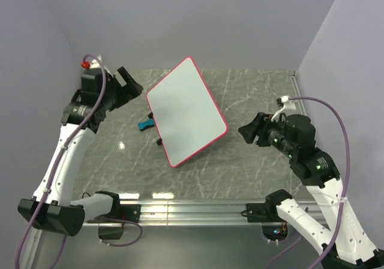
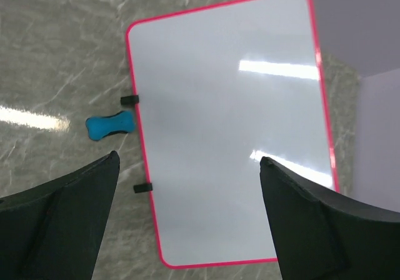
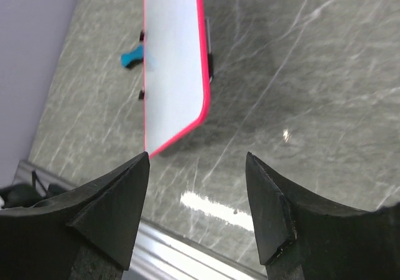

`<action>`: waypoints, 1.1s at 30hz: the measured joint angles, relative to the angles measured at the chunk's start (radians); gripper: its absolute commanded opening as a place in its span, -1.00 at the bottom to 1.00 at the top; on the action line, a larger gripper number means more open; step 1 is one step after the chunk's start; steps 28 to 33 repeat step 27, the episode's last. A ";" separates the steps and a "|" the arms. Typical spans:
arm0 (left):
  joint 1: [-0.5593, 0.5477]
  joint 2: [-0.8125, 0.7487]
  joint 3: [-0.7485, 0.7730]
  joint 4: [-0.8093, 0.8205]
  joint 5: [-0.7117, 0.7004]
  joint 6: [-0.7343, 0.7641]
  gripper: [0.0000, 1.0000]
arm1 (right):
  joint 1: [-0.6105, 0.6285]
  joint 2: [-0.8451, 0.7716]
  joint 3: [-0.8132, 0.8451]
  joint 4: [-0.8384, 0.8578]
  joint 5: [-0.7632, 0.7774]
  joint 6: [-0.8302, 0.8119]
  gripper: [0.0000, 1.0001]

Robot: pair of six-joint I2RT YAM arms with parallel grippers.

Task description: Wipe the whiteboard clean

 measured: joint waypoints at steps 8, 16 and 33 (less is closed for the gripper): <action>0.000 0.115 0.380 -0.158 0.000 0.003 0.96 | 0.000 -0.106 -0.205 -0.047 -0.146 0.033 0.40; 0.000 0.187 0.556 -0.306 0.024 -0.002 0.92 | 0.000 -0.360 -0.401 -0.109 -0.235 0.130 0.51; 0.000 0.119 0.549 -0.366 0.053 0.002 0.93 | 0.000 -0.403 -0.409 -0.179 -0.302 0.159 0.51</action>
